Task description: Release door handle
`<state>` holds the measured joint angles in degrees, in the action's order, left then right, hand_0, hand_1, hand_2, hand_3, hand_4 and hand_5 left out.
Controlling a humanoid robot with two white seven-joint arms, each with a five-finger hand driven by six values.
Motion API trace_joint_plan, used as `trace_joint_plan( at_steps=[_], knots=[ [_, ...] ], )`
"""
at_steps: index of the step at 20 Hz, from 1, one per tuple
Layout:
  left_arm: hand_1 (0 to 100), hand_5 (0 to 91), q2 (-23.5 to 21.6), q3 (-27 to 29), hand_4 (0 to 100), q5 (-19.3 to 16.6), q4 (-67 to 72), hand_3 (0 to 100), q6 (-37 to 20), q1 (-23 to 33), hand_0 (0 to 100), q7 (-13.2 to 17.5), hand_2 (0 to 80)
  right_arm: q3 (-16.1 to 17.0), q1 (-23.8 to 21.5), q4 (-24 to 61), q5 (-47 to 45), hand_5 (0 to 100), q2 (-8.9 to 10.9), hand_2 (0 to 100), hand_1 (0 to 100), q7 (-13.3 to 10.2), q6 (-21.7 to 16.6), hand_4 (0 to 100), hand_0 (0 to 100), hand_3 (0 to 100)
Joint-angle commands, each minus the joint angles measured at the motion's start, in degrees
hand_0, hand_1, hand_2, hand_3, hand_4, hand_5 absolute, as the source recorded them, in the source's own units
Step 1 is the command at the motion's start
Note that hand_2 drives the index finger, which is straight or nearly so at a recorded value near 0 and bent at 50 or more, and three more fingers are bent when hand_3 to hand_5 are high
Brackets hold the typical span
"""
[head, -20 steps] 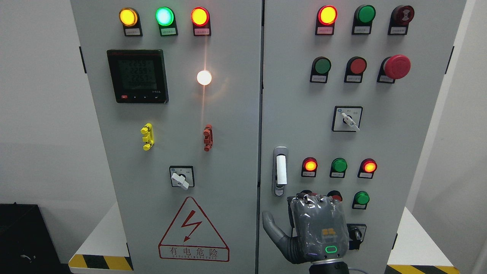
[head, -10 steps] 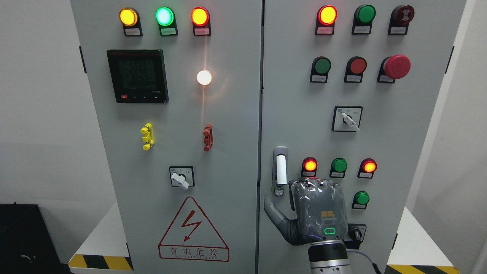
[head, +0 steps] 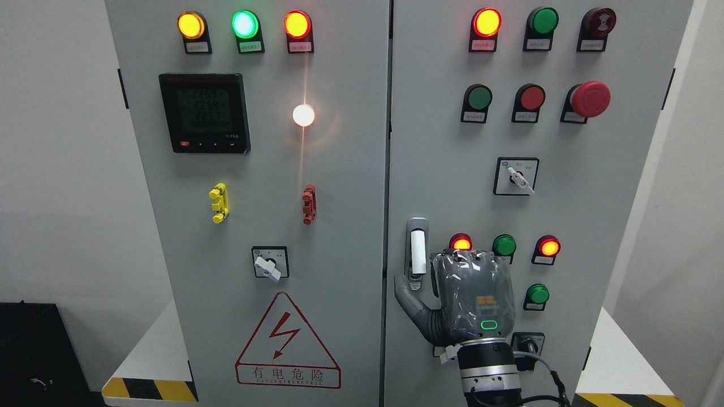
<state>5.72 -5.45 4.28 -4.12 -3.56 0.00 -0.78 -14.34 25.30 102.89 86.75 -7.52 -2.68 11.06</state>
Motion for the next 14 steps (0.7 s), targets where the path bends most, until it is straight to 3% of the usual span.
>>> trace_joint_plan(
  at_steps=[1, 14],
  knots=[
    [56, 0.0, -0.01, 0.0, 0, 0.02, -0.01, 0, -0.05, 0.97, 12, -0.01, 0.0, 0.98, 0.89, -2.34, 0.0, 100, -0.04, 96, 33, -0.04, 0.02, 100, 29, 100],
    [56, 0.0, -0.01, 0.0, 0, -0.07, -0.01, 0, -0.05, 0.97, 12, -0.01, 0.0, 1.15, 0.98, -2.34, 0.0, 100, -0.04, 96, 33, -0.22, 0.02, 100, 39, 100]
  ],
)
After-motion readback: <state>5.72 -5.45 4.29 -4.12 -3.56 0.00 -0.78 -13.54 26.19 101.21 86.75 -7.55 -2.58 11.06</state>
